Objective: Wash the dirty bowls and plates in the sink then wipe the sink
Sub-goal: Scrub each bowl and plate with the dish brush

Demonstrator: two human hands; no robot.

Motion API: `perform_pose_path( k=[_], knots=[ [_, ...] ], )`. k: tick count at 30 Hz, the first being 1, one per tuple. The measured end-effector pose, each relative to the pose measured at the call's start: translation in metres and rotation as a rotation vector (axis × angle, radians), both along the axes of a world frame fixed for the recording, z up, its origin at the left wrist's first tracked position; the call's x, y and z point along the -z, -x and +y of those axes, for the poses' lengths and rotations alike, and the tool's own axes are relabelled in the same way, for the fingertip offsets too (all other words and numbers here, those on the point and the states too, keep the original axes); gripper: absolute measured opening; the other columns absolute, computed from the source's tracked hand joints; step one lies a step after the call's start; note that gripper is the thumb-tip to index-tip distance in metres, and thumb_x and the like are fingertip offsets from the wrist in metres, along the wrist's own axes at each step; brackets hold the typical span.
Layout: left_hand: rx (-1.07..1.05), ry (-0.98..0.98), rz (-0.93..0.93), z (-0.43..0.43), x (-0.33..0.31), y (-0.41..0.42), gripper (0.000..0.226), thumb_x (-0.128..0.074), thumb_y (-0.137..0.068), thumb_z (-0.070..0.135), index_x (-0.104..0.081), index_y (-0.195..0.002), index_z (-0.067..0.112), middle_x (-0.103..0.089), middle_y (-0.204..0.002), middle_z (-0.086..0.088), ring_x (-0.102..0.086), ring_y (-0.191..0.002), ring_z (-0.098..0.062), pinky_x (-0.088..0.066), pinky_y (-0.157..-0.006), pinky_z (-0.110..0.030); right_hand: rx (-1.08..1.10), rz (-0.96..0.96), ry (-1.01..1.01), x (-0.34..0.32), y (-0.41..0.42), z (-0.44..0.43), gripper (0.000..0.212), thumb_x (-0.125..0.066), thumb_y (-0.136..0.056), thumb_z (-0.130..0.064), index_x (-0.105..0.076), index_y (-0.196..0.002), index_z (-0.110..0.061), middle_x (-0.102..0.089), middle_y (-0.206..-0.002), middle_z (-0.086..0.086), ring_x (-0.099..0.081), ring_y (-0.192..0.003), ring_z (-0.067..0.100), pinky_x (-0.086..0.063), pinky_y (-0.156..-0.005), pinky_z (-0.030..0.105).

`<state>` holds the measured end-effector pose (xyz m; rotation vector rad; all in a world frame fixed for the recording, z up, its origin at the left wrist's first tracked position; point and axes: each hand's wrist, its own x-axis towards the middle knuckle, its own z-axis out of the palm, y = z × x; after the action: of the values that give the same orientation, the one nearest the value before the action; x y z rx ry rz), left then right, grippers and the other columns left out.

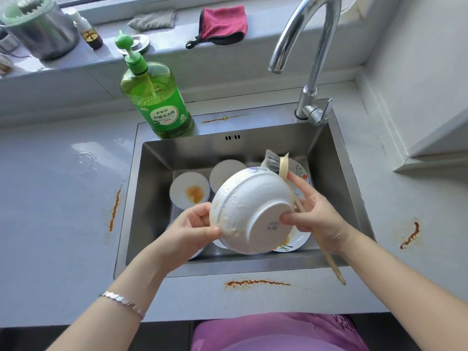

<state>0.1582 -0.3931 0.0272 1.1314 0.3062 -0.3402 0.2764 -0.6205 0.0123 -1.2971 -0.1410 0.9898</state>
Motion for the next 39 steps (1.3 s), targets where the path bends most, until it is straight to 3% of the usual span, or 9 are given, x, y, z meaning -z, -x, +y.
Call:
perform_pose_path(
  k=[6, 15, 20, 25, 30, 32, 33, 36, 39],
  knots=[
    [0.192, -0.345, 0.02, 0.007, -0.03, -0.024, 0.074, -0.087, -0.046, 0.052, -0.064, -0.101, 0.008, -0.071, -0.093, -0.005, -0.067, -0.086, -0.018, -0.053, -0.073, -0.027, -0.032, -0.225, 0.041, -0.023, 0.005, 0.001, 0.098, -0.078, -0.057, 0.018, -0.043, -0.131, -0.036, -0.065, -0.113, -0.011, -0.064, -0.099, 0.001, -0.05, -0.074, 0.012],
    [0.334, -0.46, 0.049, -0.003, -0.058, -0.055, 0.025, -0.077, -0.057, 0.011, -0.065, -0.079, 0.005, -0.067, -0.078, -0.011, -0.064, -0.069, -0.019, -0.054, -0.062, -0.023, -0.289, -0.608, 0.242, -0.052, -0.013, 0.004, 0.097, -0.09, -0.052, -0.024, -0.038, -0.127, -0.058, -0.047, -0.128, -0.033, -0.045, -0.12, -0.012, -0.037, -0.102, 0.016],
    [0.037, -0.549, 0.027, -0.018, -0.04, -0.043, 0.023, -0.072, -0.059, 0.017, -0.064, -0.077, 0.005, -0.066, -0.067, 0.001, -0.06, -0.063, -0.013, -0.05, -0.058, -0.022, -0.02, -0.671, 0.412, -0.058, -0.015, -0.008, 0.038, -0.051, -0.088, -0.04, -0.048, -0.125, -0.048, -0.062, -0.088, -0.035, -0.055, -0.079, -0.012, -0.043, -0.083, 0.008],
    [-0.05, -0.627, -0.001, -0.025, -0.03, -0.031, 0.019, -0.07, -0.06, 0.021, -0.065, -0.076, 0.013, -0.064, -0.066, 0.004, -0.058, -0.065, -0.01, -0.048, -0.058, -0.022, -0.272, -0.764, 0.465, -0.061, 0.022, -0.001, 0.041, -0.049, -0.094, -0.026, -0.046, -0.113, -0.063, -0.068, -0.109, -0.015, -0.064, -0.098, 0.019, -0.049, -0.091, 0.035],
    [-0.074, -0.565, -0.011, -0.024, -0.032, -0.025, 0.023, -0.071, -0.06, 0.018, -0.064, -0.079, 0.008, -0.067, -0.069, 0.0, -0.061, -0.067, -0.014, -0.051, -0.059, -0.024, -0.172, -0.64, 0.543, -0.052, 0.001, -0.001, 0.036, -0.047, -0.096, -0.02, -0.052, -0.123, -0.043, -0.05, -0.046, -0.028, -0.055, -0.056, -0.005, -0.035, -0.064, 0.0],
    [-0.079, -0.581, -0.025, -0.022, -0.032, -0.024, 0.023, -0.071, -0.06, 0.019, -0.064, -0.079, 0.007, -0.065, -0.07, -0.004, -0.059, -0.067, -0.014, -0.049, -0.059, -0.023, -0.238, -0.683, 0.441, -0.056, 0.016, 0.001, 0.039, -0.05, -0.094, -0.021, -0.053, -0.114, -0.055, -0.069, -0.075, -0.02, -0.066, -0.078, 0.008, -0.048, -0.085, 0.015],
    [-0.074, -0.598, -0.032, -0.021, -0.032, -0.023, 0.022, -0.072, -0.061, 0.02, -0.065, -0.079, 0.008, -0.065, -0.07, -0.003, -0.059, -0.067, -0.013, -0.049, -0.058, -0.022, -0.268, -0.681, 0.391, -0.06, 0.022, 0.003, 0.04, -0.051, -0.094, -0.022, -0.053, -0.11, -0.059, -0.073, -0.092, -0.011, -0.066, -0.095, 0.016, -0.047, -0.089, 0.039],
    [-0.062, -0.596, -0.028, -0.02, -0.034, -0.022, 0.022, -0.071, -0.061, 0.02, -0.065, -0.079, 0.01, -0.067, -0.068, 0.001, -0.061, -0.067, -0.012, -0.05, -0.058, -0.021, -0.213, -0.632, 0.411, -0.062, 0.005, 0.006, 0.036, -0.048, -0.096, -0.015, -0.054, -0.122, -0.039, -0.057, -0.049, -0.027, -0.061, -0.064, -0.012, -0.042, -0.063, 0.005],
    [-0.08, -0.566, -0.03, -0.02, -0.037, -0.021, 0.023, -0.073, -0.059, 0.02, -0.064, -0.079, 0.01, -0.068, -0.067, 0.003, -0.063, -0.066, -0.011, -0.05, -0.057, -0.021, -0.163, -0.518, 0.44, -0.059, -0.003, 0.008, 0.036, -0.045, -0.097, -0.012, -0.051, -0.129, -0.025, -0.041, -0.034, -0.029, -0.047, -0.048, -0.021, -0.036, -0.058, -0.001]
  ],
)
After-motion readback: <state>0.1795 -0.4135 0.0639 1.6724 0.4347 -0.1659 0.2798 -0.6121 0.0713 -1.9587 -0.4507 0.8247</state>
